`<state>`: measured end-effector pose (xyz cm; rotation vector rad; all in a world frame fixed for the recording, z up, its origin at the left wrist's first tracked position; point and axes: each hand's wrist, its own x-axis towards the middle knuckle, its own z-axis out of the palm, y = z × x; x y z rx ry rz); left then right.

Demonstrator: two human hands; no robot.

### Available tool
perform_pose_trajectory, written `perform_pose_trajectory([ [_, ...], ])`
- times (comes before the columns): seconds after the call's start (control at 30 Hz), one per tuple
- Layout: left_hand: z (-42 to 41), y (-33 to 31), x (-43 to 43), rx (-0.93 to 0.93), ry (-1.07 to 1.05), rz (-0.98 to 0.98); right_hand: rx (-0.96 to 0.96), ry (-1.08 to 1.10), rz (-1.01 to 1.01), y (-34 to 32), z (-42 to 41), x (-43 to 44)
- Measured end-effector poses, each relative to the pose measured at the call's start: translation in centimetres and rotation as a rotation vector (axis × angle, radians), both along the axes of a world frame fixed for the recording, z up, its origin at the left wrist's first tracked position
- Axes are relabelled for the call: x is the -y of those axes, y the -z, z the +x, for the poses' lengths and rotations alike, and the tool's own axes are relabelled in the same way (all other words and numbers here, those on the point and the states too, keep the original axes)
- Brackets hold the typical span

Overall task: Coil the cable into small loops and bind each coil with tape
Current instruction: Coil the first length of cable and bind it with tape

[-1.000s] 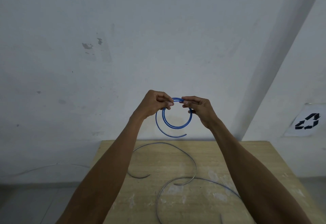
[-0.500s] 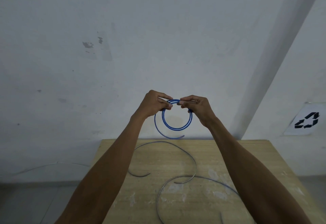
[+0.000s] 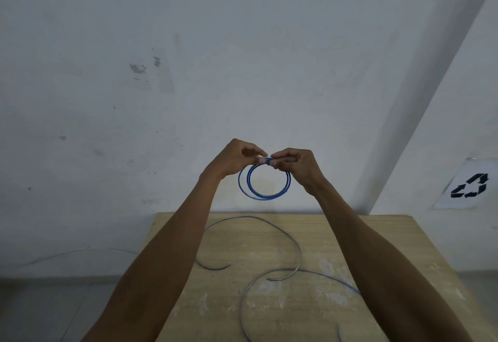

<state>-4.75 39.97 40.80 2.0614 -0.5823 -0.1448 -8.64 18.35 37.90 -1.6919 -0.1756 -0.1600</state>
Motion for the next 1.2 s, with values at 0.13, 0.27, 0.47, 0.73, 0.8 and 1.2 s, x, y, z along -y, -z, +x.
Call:
perform_pose_trajectory([
  [0.13,-0.6,0.4,-0.3,-0.115,0.065,-0.184,0.0,-0.001,0.025,-0.3,0.1,0.0],
  [0.27,-0.6,0.5,-0.6,-0.155,0.055,-0.29,-0.01,0.014,0.075,-0.3,0.2,-0.2],
  [0.47,-0.4,0.8,-1.0,-0.225,0.037,-0.418,-0.015,0.037,0.162,-0.6,0.5,-0.6],
  [0.73,0.1,1.9,-1.4,-0.266,-0.017,-0.524,-0.062,0.025,0.22,-0.4,0.6,-1.1],
  [0.8,0.3,2.1,-1.3,-0.257,-0.049,-0.541,-0.102,-0.011,0.18,-0.6,0.5,-0.9],
  [1.2,0.5,2.2,-1.4,-0.209,-0.101,-0.559,-0.141,-0.184,-0.054,-0.5,-0.2,0.1],
])
